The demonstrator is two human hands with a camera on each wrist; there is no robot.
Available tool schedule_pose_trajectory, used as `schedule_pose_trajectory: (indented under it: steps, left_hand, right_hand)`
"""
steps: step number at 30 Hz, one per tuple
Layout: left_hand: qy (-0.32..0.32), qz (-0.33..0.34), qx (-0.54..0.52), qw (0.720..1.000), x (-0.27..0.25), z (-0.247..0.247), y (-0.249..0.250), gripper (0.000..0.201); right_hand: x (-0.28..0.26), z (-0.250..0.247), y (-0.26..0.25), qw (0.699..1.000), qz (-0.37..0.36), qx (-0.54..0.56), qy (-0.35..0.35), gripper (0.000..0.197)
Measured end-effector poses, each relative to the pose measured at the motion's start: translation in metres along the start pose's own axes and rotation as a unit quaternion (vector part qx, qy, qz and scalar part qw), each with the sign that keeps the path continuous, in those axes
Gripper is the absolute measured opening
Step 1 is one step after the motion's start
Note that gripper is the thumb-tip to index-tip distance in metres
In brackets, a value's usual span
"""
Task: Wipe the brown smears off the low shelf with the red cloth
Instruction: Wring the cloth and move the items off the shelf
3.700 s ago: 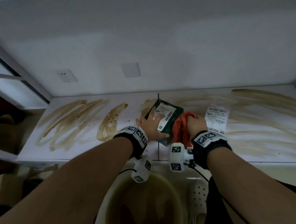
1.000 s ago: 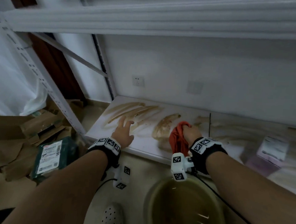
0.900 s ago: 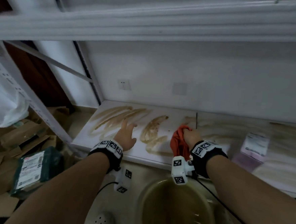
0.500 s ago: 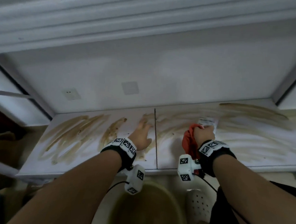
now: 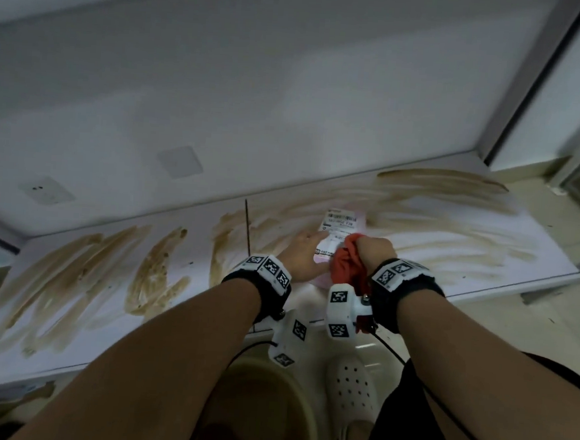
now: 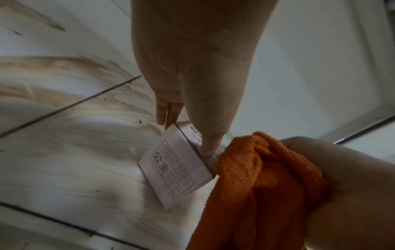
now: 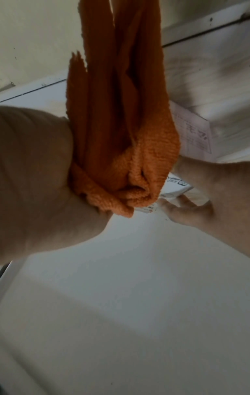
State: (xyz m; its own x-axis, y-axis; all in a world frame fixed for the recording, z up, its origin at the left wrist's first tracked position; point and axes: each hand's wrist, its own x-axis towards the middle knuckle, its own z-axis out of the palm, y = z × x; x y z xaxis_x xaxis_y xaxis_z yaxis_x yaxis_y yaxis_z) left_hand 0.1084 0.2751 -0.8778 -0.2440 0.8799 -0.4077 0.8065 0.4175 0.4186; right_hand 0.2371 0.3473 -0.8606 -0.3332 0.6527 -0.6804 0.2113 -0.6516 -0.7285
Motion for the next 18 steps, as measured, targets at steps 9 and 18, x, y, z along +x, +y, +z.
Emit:
schedule_pose_trajectory:
  steps: [9, 18]
  left_hand:
    - [-0.030, -0.027, 0.005, 0.999, 0.020, 0.003, 0.015, 0.101]
    - [-0.005, -0.042, -0.012, 0.999, 0.005, -0.017, -0.020, 0.089]
  right_hand:
    - [0.002, -0.005, -0.003, 1.000, 0.006, -0.019, -0.008, 0.039]
    - [0.012, 0.030, 0.007, 0.976, -0.081, -0.190, 0.076, 0.037]
